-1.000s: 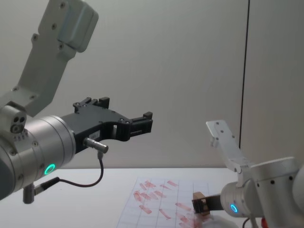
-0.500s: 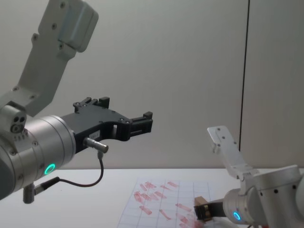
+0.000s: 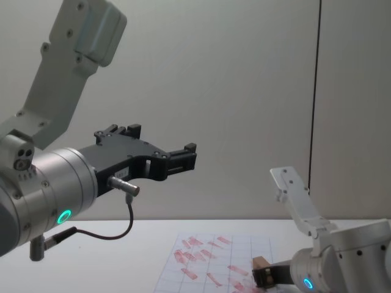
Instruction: Use the one hand to pick up the stamp and affix it onto the A4 paper.
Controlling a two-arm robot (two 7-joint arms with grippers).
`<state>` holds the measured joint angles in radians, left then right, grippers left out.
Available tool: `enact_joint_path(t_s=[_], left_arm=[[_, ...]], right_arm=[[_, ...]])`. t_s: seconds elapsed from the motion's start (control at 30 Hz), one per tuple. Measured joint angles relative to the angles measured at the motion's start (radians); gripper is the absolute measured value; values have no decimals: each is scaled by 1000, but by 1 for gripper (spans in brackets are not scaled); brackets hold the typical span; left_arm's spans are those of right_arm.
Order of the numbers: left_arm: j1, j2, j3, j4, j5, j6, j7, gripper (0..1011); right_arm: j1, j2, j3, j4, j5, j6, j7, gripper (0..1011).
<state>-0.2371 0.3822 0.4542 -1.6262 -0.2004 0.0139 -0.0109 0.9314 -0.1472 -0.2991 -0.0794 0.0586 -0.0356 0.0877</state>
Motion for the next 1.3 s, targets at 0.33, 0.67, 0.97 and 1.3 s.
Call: enact_joint_path(t_s=[0.33,0.67,0.97,1.3], left_arm=[[0,0,0,0,0,0,0,993],[0,0,0,0,0,0,0,993],[0,0,0,0,0,0,0,993],[0,0,0,0,0,0,0,993]], right_arm=[[1,4,21,2,8,2,3,221],[21,5,54,3,27,38,4,221],[39,4,77,7,41,71,3,221],[52,3,91,8,45,72,7,221]])
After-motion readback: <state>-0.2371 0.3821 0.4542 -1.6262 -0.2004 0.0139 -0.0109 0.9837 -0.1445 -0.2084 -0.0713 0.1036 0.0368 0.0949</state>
